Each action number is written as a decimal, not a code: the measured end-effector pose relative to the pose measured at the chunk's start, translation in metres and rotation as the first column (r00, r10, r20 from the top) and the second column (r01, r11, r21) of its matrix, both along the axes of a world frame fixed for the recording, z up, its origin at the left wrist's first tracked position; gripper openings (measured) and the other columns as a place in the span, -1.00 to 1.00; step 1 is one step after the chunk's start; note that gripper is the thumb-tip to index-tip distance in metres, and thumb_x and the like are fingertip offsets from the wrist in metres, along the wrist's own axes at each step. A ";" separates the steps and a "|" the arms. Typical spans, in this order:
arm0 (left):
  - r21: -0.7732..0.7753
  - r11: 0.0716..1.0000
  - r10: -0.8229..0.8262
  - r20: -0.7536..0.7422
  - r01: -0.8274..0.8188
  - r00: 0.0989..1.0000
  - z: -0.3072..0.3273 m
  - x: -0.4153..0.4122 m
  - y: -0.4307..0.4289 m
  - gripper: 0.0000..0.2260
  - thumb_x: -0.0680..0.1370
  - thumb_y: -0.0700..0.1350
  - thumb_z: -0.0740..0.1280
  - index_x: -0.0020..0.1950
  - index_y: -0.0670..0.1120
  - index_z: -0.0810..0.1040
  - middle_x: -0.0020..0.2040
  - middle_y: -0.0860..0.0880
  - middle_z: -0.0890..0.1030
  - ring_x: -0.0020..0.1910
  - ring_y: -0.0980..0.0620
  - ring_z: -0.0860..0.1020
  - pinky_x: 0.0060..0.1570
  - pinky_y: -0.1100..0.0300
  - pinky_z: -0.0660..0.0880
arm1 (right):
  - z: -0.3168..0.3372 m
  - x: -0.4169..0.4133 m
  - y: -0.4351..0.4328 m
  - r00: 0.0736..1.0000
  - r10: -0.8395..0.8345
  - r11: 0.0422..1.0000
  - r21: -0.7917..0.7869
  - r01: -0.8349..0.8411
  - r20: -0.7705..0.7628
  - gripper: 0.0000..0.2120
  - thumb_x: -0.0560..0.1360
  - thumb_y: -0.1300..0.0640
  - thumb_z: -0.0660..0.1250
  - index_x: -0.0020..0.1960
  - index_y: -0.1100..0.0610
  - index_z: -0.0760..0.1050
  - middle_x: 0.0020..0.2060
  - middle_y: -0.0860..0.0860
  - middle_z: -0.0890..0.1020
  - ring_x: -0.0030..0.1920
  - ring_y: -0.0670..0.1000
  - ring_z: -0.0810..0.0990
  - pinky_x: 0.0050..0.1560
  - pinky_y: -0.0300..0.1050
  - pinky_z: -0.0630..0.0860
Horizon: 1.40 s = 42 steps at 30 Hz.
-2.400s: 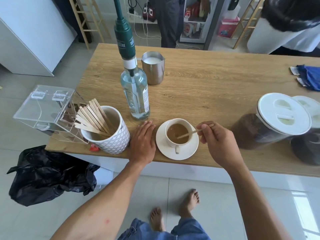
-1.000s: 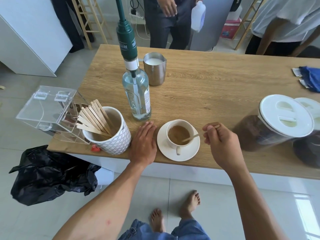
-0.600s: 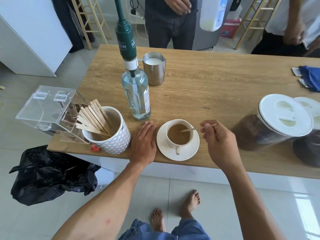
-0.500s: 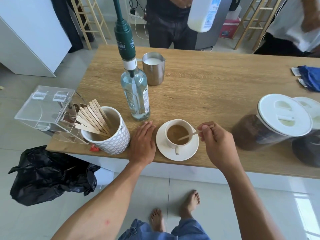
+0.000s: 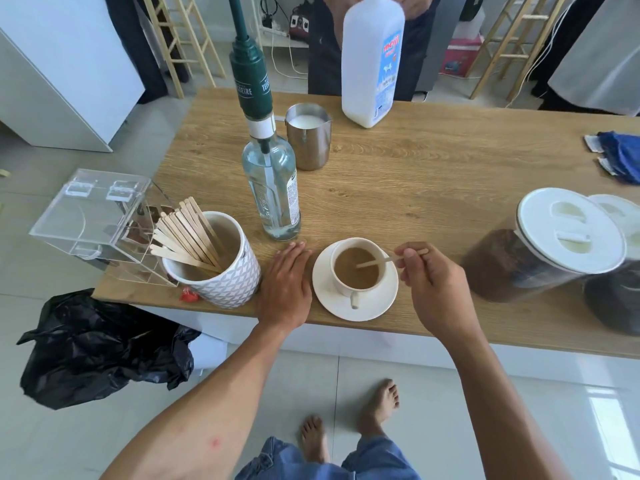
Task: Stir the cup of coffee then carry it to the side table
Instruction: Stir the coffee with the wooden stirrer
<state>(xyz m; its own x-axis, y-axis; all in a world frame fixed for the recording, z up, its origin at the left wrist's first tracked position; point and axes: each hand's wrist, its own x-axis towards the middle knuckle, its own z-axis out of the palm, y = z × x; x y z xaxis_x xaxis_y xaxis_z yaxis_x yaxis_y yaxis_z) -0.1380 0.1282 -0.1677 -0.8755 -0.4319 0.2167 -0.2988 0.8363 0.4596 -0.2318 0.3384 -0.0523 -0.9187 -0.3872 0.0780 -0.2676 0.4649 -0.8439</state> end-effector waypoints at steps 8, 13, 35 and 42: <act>-0.003 1.000 -0.001 -0.004 0.001 1.000 -0.002 0.000 -0.001 -0.57 0.62 -0.07 0.00 0.38 -0.13 0.49 0.43 -0.06 0.47 0.44 -0.03 0.36 0.46 -0.03 0.26 | 0.001 -0.001 0.001 1.000 -0.007 1.000 -0.007 0.007 -0.011 -0.83 0.62 0.15 0.19 -0.03 0.07 0.56 -0.28 -0.17 0.61 -0.28 -0.17 0.57 -0.18 -0.28 0.48; -0.011 1.000 -0.005 -0.001 0.005 1.000 -0.002 -0.001 -0.001 -0.57 0.62 -0.08 0.01 0.38 -0.13 0.49 0.43 -0.05 0.46 0.44 -0.03 0.36 0.47 0.00 0.23 | 0.001 -0.005 0.005 0.998 -0.054 0.999 -0.001 0.054 -0.018 -0.81 0.62 0.17 0.18 -0.09 0.02 0.53 -0.30 -0.14 0.60 -0.28 -0.10 0.56 -0.20 -0.20 0.47; -0.015 1.000 -0.004 0.029 0.005 1.000 -0.005 -0.001 -0.002 -0.57 0.64 -0.05 -0.01 0.40 -0.12 0.47 0.45 -0.03 0.44 0.47 -0.01 0.33 0.48 -0.02 0.22 | 0.001 0.002 -0.001 1.000 0.020 0.999 0.030 -0.020 -0.006 -0.81 0.61 0.15 0.18 -0.08 -0.01 0.54 -0.29 -0.13 0.62 -0.29 -0.12 0.57 -0.24 -0.31 0.44; -0.022 1.000 0.000 0.038 0.001 0.999 -0.005 -0.001 -0.001 -0.56 0.63 -0.06 -0.01 0.40 -0.11 0.47 0.45 -0.03 0.44 0.47 -0.01 0.33 0.49 -0.01 0.21 | 0.001 0.003 -0.003 1.000 0.012 0.999 0.035 -0.012 -0.014 -0.82 0.62 0.14 0.18 -0.05 0.00 0.55 -0.25 -0.11 0.64 -0.30 -0.09 0.59 -0.23 -0.28 0.47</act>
<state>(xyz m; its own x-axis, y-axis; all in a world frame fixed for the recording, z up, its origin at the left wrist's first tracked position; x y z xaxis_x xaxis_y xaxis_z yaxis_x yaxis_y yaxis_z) -0.1388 0.1268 -0.1725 -0.8837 -0.4266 0.1926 -0.3150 0.8463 0.4296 -0.2293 0.3359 -0.0517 -0.9129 -0.4008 0.0773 -0.2851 0.4906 -0.8234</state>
